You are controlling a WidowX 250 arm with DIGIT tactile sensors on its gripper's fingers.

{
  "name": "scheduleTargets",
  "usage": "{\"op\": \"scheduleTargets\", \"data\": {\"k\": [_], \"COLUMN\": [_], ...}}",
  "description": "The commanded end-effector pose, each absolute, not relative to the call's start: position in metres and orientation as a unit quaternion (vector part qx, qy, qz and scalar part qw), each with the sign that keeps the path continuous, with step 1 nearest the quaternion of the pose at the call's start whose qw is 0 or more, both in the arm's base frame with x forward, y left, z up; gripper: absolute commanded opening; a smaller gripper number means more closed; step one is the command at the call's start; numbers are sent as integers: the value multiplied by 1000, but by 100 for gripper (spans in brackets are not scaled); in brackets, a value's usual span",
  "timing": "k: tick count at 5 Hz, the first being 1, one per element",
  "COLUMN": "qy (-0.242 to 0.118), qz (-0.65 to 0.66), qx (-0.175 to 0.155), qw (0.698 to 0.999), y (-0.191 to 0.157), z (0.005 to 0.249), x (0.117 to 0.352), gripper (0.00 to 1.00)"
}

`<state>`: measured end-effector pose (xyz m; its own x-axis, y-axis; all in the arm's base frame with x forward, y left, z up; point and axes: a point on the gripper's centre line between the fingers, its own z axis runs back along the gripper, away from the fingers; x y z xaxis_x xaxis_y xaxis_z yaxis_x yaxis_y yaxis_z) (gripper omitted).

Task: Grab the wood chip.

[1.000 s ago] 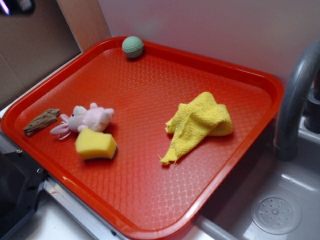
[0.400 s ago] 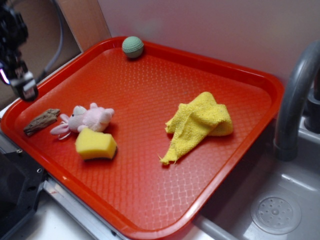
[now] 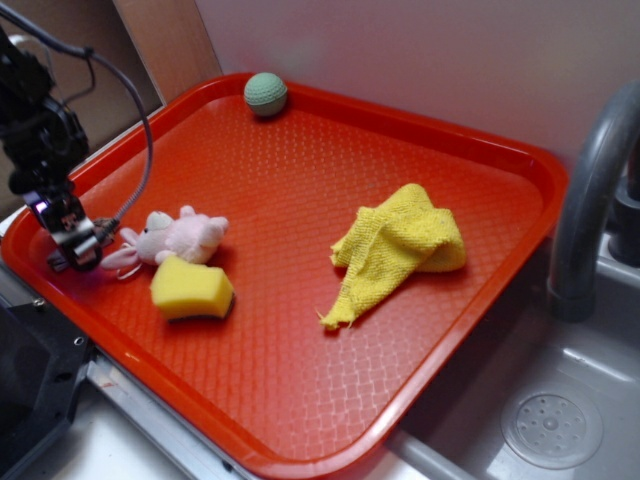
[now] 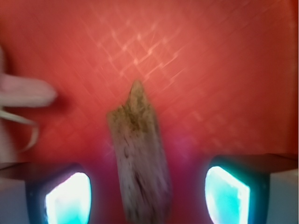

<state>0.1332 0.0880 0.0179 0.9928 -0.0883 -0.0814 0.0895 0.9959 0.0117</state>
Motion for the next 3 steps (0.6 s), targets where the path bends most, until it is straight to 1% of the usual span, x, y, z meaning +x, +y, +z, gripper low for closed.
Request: {"op": "scheduleTargets", "data": {"k": [1,2,3], "qy": [19,19,9], "qz": [-30,-31,-18], "qx": [26,33,36], "qw": [999,999,999], "y": [101,101,98], "z": [13,13,31], "x": [129,129,133], "gripper": [0,0,0]}}
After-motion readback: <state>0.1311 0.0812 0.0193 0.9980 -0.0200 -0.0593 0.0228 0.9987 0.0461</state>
